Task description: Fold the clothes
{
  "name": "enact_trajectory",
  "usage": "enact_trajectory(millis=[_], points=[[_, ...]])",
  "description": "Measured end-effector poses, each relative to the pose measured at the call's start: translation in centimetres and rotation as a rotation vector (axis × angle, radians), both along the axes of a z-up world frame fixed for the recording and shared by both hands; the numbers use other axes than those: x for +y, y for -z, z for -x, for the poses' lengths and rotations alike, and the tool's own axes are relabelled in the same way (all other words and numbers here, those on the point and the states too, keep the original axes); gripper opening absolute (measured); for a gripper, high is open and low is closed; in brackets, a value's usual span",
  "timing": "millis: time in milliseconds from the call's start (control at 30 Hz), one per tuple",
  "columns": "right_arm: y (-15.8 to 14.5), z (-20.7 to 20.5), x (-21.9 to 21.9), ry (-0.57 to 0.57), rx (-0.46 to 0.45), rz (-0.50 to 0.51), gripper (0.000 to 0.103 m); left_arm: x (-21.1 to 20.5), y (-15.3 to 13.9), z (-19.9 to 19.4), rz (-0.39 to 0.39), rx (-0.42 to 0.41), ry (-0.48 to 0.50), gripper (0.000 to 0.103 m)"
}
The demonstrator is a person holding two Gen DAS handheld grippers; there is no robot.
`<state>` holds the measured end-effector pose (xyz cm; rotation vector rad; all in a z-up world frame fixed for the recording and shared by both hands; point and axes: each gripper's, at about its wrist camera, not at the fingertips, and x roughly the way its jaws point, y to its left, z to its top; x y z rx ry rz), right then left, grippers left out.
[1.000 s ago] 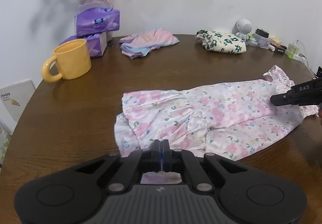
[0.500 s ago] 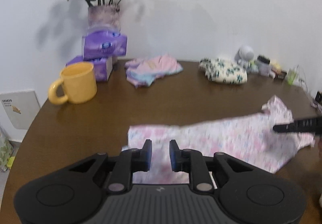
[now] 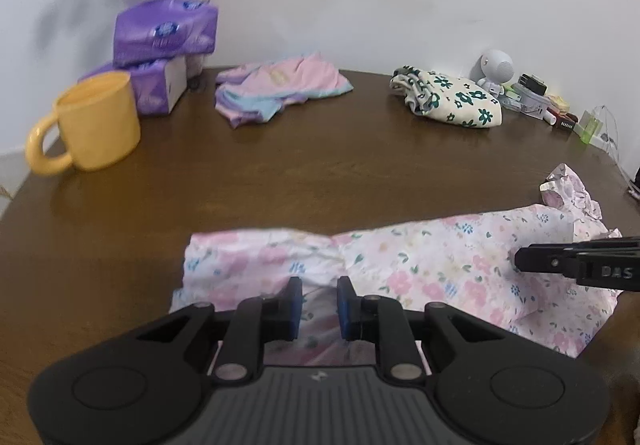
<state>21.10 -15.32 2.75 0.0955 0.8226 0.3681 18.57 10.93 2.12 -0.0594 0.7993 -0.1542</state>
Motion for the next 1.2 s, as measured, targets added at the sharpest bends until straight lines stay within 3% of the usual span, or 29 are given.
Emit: enact_trajectory(millis=[167,467,533,667,867,1000,1200], points=[[1.4,-0.1,0.0,-0.007,0.002,0.046,0.017,0.4,0.6,0.4,-0.010,-0.016,0.004,0.017],[2.0,1.5,-0.1,0.010,-0.129,0.175,0.017,-0.5,1.1,1.2,-0.094,-0.073,-0.006,0.017],[2.3,1.7,-0.3,0.018,-0.156,0.203,0.024,-0.7,1.1,1.2,-0.104,-0.080,-0.007,0.017],[1.6,2.5,-0.6,0.036,-0.180,0.167,0.024,-1.0,0.5,1.8,-0.075,-0.105,-0.019,0.014],[0.2,5.5,2.6,-0.081,-0.285,0.094,0.022,-4.1,-0.5,3.8,-0.040,-0.172,0.124,0.012],[0.8,5.8,5.0,-0.138,-0.271,0.113,0.018,-5.5,0.7,3.8,-0.099,-0.143,0.145,0.008],[2.4,5.5,5.7,-0.149,-0.226,0.158,0.018,-5.3,1.5,3.3,-0.099,-0.120,0.138,0.008]])
